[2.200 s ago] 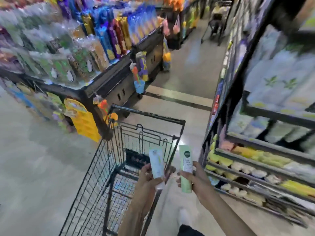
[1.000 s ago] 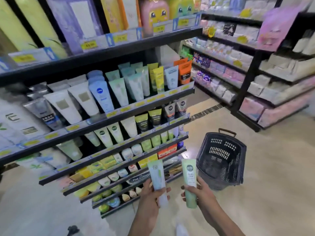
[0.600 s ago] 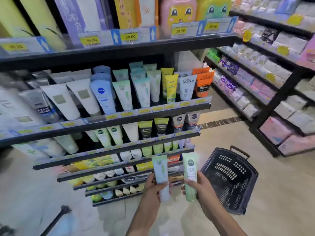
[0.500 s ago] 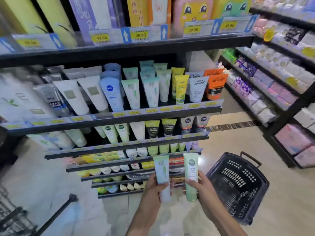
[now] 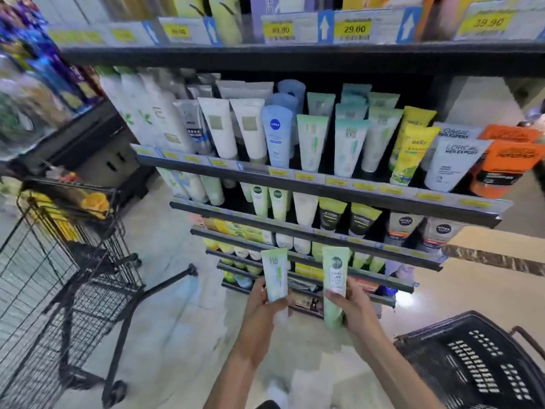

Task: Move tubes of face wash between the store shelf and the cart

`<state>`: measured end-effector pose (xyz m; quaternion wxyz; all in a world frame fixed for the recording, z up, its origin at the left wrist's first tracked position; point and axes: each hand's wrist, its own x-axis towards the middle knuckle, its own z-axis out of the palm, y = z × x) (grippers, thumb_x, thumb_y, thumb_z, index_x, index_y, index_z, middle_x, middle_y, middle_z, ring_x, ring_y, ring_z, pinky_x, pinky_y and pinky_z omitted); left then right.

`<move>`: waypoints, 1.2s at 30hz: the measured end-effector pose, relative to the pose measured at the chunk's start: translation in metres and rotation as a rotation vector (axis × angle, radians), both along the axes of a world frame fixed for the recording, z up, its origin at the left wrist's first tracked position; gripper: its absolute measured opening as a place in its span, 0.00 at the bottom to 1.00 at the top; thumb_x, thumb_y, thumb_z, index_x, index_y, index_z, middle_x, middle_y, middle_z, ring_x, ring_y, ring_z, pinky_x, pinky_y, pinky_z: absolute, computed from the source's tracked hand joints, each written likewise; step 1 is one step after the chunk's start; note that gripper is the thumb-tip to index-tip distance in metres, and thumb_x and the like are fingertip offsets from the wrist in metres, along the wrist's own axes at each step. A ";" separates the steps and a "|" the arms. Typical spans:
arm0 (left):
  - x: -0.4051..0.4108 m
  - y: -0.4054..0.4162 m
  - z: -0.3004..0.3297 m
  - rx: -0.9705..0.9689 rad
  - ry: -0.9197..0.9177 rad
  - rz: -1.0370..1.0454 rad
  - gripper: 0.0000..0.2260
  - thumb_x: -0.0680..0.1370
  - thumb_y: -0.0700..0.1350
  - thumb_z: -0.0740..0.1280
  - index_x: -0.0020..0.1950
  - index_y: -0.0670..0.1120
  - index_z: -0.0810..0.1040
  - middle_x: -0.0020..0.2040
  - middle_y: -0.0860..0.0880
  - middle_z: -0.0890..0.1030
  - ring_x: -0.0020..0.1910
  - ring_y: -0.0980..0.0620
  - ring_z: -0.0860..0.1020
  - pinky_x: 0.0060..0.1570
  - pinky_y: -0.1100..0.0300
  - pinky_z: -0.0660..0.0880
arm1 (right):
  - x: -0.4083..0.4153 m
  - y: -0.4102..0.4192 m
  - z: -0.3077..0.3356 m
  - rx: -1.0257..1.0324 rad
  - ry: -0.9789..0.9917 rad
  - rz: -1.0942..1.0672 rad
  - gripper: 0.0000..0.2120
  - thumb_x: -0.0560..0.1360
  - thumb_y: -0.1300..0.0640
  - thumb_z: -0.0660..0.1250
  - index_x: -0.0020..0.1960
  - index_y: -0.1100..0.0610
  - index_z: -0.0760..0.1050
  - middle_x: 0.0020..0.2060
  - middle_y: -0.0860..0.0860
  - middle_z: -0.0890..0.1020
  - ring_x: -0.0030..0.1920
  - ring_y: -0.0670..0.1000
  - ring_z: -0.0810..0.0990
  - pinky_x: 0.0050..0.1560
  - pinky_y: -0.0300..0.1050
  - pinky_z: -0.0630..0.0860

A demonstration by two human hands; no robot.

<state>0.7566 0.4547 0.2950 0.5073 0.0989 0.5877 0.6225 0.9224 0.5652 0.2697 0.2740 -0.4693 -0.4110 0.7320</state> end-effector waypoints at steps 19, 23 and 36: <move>0.017 0.153 0.097 0.303 0.515 -0.180 0.21 0.76 0.41 0.76 0.64 0.55 0.74 0.60 0.53 0.80 0.57 0.61 0.80 0.50 0.63 0.80 | 0.001 0.036 0.033 0.081 0.082 -0.181 0.16 0.77 0.63 0.72 0.64 0.53 0.77 0.52 0.61 0.86 0.44 0.59 0.85 0.47 0.58 0.81; 0.046 0.192 0.120 0.374 0.695 -0.136 0.21 0.75 0.44 0.77 0.64 0.58 0.76 0.61 0.53 0.79 0.57 0.60 0.78 0.54 0.65 0.78 | 0.020 0.038 0.035 0.101 0.065 -0.223 0.19 0.76 0.62 0.73 0.65 0.53 0.77 0.51 0.57 0.87 0.48 0.59 0.86 0.52 0.59 0.82; 0.082 0.251 0.141 0.300 0.952 0.071 0.26 0.76 0.46 0.76 0.72 0.45 0.73 0.62 0.48 0.75 0.62 0.48 0.77 0.65 0.51 0.76 | 0.069 0.026 0.030 0.129 0.088 -0.311 0.25 0.70 0.55 0.77 0.65 0.44 0.77 0.55 0.55 0.86 0.53 0.59 0.86 0.52 0.56 0.83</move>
